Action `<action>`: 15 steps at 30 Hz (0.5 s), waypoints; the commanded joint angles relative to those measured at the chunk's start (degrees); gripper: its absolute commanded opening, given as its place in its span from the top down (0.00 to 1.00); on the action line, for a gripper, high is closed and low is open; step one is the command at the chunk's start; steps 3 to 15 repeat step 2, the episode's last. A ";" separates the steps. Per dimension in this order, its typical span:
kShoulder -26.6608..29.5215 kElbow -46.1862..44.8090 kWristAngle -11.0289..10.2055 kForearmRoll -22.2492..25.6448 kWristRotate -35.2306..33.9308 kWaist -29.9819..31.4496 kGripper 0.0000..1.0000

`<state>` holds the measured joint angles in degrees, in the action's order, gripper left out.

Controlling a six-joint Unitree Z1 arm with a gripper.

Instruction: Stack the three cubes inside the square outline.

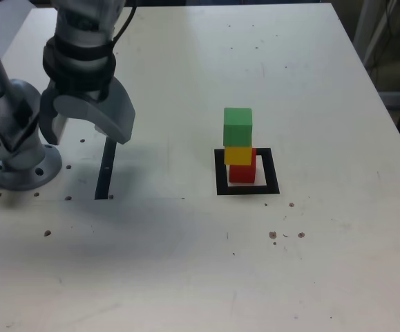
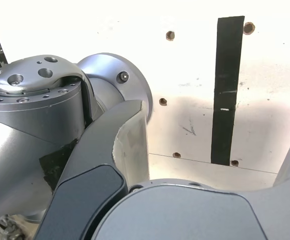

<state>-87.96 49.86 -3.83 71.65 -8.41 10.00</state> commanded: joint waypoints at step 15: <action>-0.68 -0.11 -0.37 -0.72 -0.11 0.06 0.01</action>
